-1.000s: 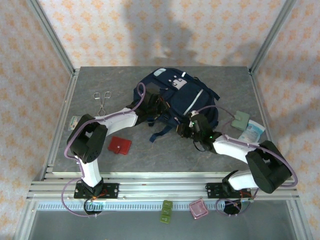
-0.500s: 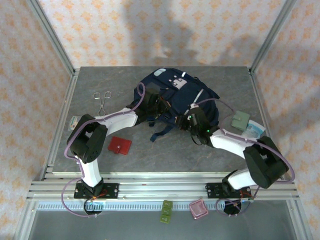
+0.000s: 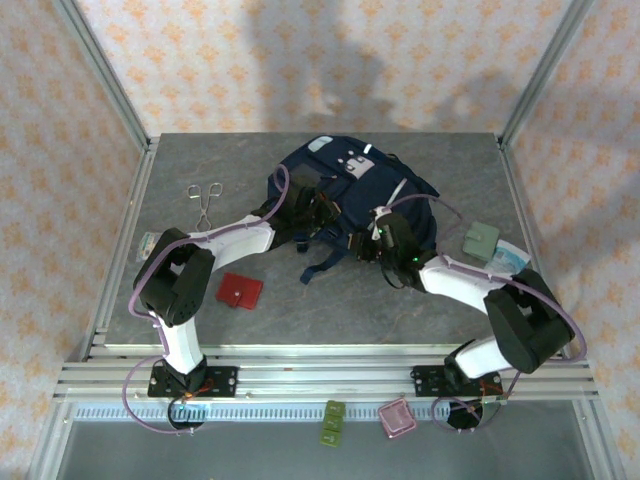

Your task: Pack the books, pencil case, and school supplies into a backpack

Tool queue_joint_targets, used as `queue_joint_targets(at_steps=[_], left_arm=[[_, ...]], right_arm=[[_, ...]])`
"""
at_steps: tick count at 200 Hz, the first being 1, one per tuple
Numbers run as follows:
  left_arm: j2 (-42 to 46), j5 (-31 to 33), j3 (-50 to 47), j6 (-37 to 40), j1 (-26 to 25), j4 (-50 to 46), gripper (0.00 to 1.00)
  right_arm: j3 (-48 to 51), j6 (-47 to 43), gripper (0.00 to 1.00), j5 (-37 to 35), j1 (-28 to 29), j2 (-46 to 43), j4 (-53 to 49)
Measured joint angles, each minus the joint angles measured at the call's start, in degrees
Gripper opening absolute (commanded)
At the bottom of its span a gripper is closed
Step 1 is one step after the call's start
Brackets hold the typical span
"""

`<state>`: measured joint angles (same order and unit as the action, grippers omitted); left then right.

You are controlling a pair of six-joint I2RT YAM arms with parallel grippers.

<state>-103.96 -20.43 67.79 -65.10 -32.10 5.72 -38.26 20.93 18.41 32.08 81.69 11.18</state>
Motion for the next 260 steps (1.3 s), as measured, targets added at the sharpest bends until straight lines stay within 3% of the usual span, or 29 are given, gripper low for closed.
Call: queue_joint_targets(at_steps=[69, 111, 146, 208, 234, 260], left_arm=[[0.0, -0.4, 0.0, 0.0, 0.0, 0.2, 0.0], [0.0, -0.6, 0.0, 0.0, 0.0, 0.2, 0.0], [0.0, -0.6, 0.0, 0.0, 0.0, 0.2, 0.0], [0.0, -1.1, 0.0, -0.5, 0.0, 0.6, 0.0], [0.0, -1.2, 0.1, -0.7, 0.0, 0.6, 0.0], [0.0, -1.2, 0.3, -0.7, 0.2, 0.6, 0.0]], right_arm=[[-0.5, -0.3, 0.32, 1.3, -1.0, -1.7, -0.9], [1.6, 0.7, 0.3, -1.1, -2.0, -5.4, -1.0], [1.9, 0.9, 0.29, -0.8, -2.0, -3.9, -0.8], [1.6, 1.6, 0.39, -0.2, -2.0, 1.0, 2.1], [0.2, 2.1, 0.2, -0.7, -2.0, 3.5, 2.1], [-0.4, 2.2, 0.14, -0.2, -2.0, 4.6, 2.5]])
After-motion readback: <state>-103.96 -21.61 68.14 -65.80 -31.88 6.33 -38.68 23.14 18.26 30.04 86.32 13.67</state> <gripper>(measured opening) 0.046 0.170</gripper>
